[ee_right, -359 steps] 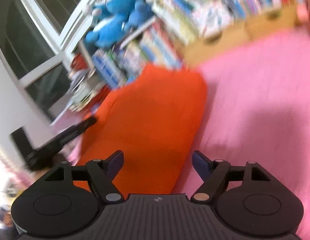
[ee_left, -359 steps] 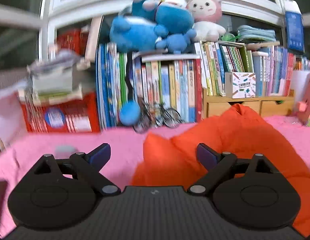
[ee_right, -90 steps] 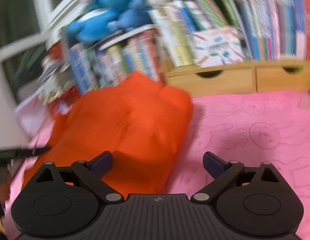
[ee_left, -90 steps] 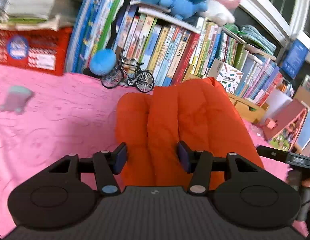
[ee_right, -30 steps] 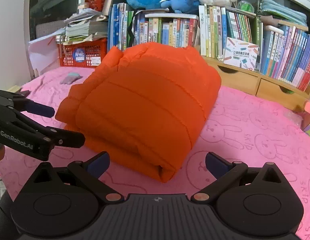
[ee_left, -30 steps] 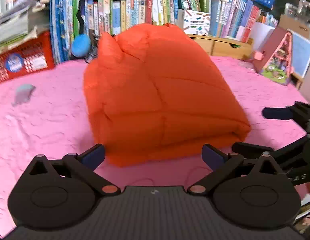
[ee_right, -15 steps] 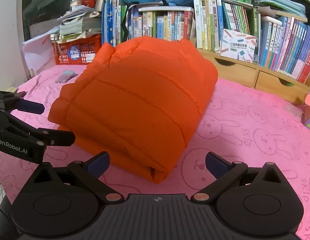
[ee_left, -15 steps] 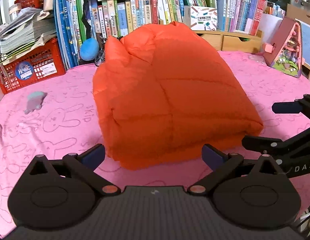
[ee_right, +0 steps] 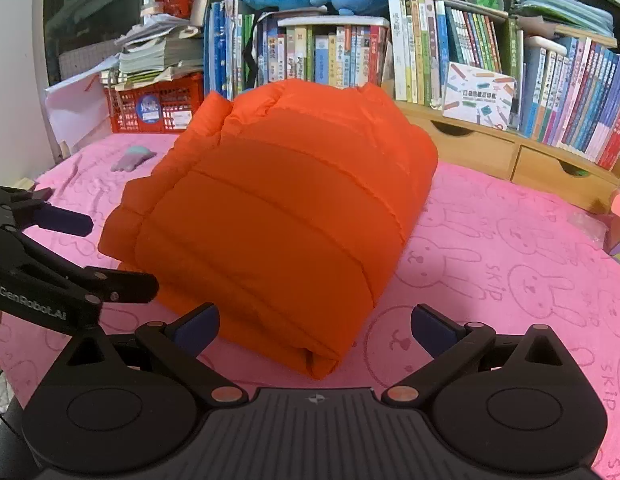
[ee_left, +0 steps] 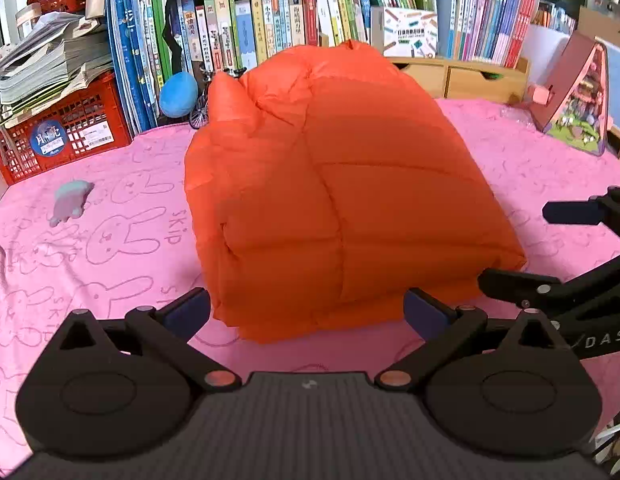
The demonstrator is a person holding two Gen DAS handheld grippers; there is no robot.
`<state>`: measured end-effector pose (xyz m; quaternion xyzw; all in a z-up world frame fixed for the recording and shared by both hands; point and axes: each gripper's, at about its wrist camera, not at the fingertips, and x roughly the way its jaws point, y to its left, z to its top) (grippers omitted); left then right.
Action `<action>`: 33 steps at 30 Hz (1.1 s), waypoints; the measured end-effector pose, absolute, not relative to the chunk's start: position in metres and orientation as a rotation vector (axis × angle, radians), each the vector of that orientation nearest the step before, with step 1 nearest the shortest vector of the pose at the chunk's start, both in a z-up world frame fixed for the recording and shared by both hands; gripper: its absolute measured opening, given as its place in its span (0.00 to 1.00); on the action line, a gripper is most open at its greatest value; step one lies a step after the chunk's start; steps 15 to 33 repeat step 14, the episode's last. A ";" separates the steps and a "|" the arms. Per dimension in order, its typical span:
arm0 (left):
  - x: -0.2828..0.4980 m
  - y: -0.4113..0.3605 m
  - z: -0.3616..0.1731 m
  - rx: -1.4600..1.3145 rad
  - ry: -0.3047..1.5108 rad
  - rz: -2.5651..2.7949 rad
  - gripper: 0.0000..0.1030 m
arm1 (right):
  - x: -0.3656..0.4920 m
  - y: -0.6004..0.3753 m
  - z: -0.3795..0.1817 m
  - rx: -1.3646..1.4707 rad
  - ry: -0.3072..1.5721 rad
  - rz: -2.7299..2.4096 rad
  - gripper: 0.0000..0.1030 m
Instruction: Fold clothes
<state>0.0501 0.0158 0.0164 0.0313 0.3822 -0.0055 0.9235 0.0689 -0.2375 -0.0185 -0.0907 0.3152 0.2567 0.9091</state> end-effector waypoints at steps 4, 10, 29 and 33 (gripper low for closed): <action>0.051 0.018 0.014 0.049 0.797 -0.010 1.00 | 0.070 -0.236 -0.020 -0.189 0.659 0.532 1.00; 0.050 0.015 0.014 0.075 0.784 0.010 1.00 | 0.071 -0.236 -0.024 -0.188 0.672 0.530 1.00; 0.050 0.013 0.014 0.099 0.765 0.015 1.00 | 0.071 -0.235 -0.024 -0.190 0.674 0.533 1.00; 0.050 0.013 0.014 0.099 0.765 0.015 1.00 | 0.071 -0.235 -0.024 -0.190 0.674 0.533 1.00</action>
